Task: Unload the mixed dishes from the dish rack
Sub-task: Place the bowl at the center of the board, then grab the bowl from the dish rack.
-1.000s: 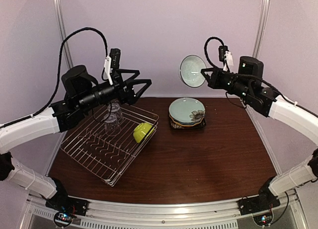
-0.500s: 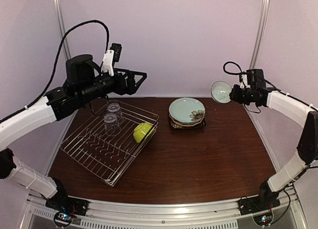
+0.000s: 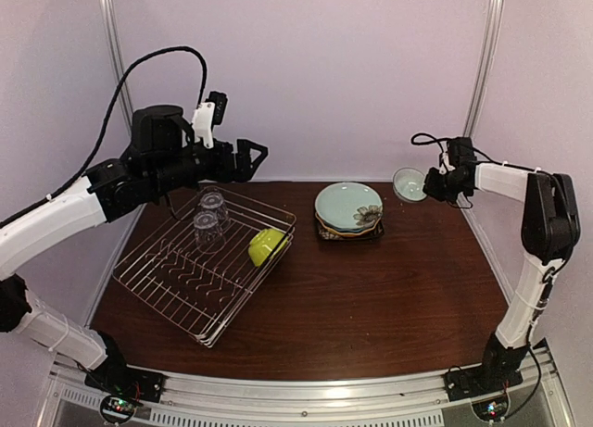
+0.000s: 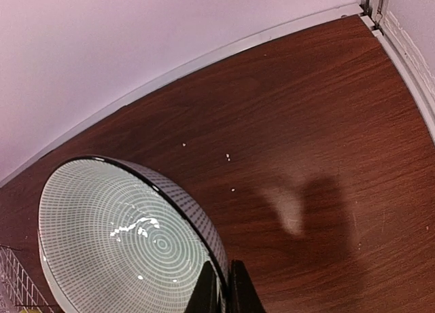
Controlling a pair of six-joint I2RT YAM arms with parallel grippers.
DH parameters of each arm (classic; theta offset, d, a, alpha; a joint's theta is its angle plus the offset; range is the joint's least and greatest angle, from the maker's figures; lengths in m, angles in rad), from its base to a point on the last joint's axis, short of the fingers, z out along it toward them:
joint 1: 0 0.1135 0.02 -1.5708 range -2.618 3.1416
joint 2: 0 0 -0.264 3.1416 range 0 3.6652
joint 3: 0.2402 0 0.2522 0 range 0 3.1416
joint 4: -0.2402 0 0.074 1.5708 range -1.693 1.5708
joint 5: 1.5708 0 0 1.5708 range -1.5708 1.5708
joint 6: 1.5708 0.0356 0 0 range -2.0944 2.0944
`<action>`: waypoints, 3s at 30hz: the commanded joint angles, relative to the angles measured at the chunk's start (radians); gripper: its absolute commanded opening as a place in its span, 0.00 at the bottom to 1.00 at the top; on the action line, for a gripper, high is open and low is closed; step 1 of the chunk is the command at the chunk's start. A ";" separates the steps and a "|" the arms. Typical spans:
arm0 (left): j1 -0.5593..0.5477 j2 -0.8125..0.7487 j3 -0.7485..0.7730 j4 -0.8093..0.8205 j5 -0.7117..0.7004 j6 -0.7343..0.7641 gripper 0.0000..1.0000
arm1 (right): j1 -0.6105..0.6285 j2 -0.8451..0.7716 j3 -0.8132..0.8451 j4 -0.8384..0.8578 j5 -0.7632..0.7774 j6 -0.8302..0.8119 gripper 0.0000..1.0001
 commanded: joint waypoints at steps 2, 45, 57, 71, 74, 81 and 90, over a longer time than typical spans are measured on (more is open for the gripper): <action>-0.003 -0.010 0.006 -0.007 -0.034 -0.016 0.97 | -0.011 0.086 0.075 0.015 -0.034 0.030 0.00; 0.173 -0.027 -0.139 -0.007 0.187 0.251 0.97 | -0.020 0.107 0.100 -0.059 -0.012 -0.026 0.99; 0.271 -0.101 -0.417 0.181 0.303 0.637 0.98 | -0.020 -0.011 0.084 -0.020 -0.090 -0.002 1.00; 0.287 0.108 -0.256 -0.136 0.584 0.999 0.97 | -0.019 -0.087 0.061 0.022 -0.151 0.032 1.00; 0.284 0.141 -0.225 -0.170 0.559 1.041 0.97 | -0.019 -0.098 0.053 0.038 -0.163 0.043 1.00; 0.237 0.218 -0.199 -0.200 0.471 1.087 0.97 | -0.019 -0.114 0.038 0.061 -0.177 0.058 1.00; 0.186 0.308 -0.195 -0.159 0.395 1.089 0.97 | -0.019 -0.121 0.035 0.067 -0.184 0.059 1.00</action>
